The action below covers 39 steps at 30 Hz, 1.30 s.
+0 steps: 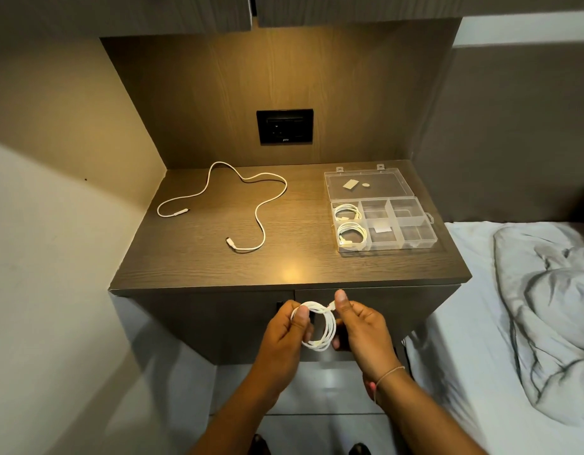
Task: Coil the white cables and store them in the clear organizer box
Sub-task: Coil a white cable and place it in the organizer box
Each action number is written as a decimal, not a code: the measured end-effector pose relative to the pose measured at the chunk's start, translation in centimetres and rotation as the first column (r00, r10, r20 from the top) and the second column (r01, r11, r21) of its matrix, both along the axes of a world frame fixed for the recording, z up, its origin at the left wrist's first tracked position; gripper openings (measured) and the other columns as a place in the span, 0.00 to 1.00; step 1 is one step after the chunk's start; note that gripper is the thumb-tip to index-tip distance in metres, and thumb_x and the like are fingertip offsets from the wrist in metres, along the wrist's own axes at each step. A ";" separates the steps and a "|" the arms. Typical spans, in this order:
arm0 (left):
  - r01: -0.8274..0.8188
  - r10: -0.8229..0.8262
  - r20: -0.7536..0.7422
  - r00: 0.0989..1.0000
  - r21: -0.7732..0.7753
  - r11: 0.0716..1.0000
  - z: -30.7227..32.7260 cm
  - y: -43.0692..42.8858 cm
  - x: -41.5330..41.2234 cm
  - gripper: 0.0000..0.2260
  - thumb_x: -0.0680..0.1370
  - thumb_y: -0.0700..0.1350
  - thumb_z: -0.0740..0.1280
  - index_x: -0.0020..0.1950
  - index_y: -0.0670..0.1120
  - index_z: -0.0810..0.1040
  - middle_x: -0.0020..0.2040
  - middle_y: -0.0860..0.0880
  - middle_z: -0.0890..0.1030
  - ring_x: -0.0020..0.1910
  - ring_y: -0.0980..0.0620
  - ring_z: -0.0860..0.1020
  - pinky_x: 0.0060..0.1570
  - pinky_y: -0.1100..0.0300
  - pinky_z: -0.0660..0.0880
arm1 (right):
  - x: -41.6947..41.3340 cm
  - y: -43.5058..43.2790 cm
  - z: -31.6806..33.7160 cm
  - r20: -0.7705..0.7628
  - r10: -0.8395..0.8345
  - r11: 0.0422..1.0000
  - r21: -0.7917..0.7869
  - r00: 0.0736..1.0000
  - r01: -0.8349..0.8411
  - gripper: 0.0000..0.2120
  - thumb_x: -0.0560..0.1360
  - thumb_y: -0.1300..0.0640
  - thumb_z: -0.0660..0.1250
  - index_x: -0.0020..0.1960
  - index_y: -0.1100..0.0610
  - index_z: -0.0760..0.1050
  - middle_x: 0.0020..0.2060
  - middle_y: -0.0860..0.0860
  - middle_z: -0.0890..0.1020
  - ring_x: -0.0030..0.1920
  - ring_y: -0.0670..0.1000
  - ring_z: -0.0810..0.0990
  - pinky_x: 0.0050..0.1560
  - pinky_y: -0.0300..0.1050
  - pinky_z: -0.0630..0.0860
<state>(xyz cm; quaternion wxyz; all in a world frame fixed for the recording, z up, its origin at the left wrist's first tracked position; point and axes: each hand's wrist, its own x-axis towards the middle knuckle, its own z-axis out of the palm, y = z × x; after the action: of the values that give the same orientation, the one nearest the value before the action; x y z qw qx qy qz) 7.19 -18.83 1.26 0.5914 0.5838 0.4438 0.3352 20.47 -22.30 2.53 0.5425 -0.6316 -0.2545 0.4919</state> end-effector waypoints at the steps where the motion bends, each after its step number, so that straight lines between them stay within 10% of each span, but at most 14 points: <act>1: -0.003 0.004 -0.010 1.000 0.019 1.000 -0.1 0.0 0.1 0.14 0.78 0.55 0.57 0.41 0.48 0.74 0.34 0.54 0.76 0.34 0.61 0.75 0.37 0.68 0.73 | 0.0 0.0 -0.1 0.004 -0.022 1.000 0.012 1.000 0.022 0.22 0.74 0.41 0.65 0.42 0.62 0.80 0.25 0.53 0.79 0.23 0.48 0.73 0.28 0.40 0.75; 21: -0.032 0.044 -0.080 0.996 0.146 0.989 0.0 0.5 0.8 0.10 0.81 0.48 0.58 0.44 0.48 0.75 0.35 0.59 0.80 0.35 0.61 0.78 0.36 0.70 0.73 | -0.2 -0.4 -1.2 0.121 -0.128 0.989 0.092 0.984 0.117 0.10 0.78 0.53 0.67 0.44 0.55 0.85 0.34 0.58 0.86 0.33 0.55 0.84 0.35 0.46 0.84; 30: -0.099 0.104 -0.043 0.994 0.107 0.989 0.3 1.1 0.3 0.12 0.82 0.48 0.58 0.44 0.45 0.77 0.35 0.54 0.79 0.35 0.61 0.76 0.36 0.67 0.74 | 1.2 -0.8 -0.8 0.112 0.100 0.971 0.207 0.989 -0.121 0.13 0.69 0.52 0.72 0.52 0.55 0.84 0.39 0.55 0.88 0.34 0.52 0.84 0.38 0.42 0.82; 39: -0.030 0.037 -0.069 0.997 0.101 0.994 0.3 0.6 0.4 0.11 0.82 0.47 0.58 0.44 0.48 0.77 0.33 0.60 0.78 0.34 0.62 0.76 0.35 0.69 0.72 | 3.0 -0.5 -1.6 0.414 0.304 0.919 0.110 0.858 -0.379 0.14 0.74 0.55 0.72 0.59 0.44 0.81 0.47 0.45 0.88 0.48 0.47 0.86 0.52 0.45 0.83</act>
<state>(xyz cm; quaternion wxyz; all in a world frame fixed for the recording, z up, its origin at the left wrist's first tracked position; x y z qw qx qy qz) 7.59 -18.20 1.52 0.5396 0.6168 0.4569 0.3459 23.51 -22.81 0.97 0.4419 -0.6069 -0.5107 0.4191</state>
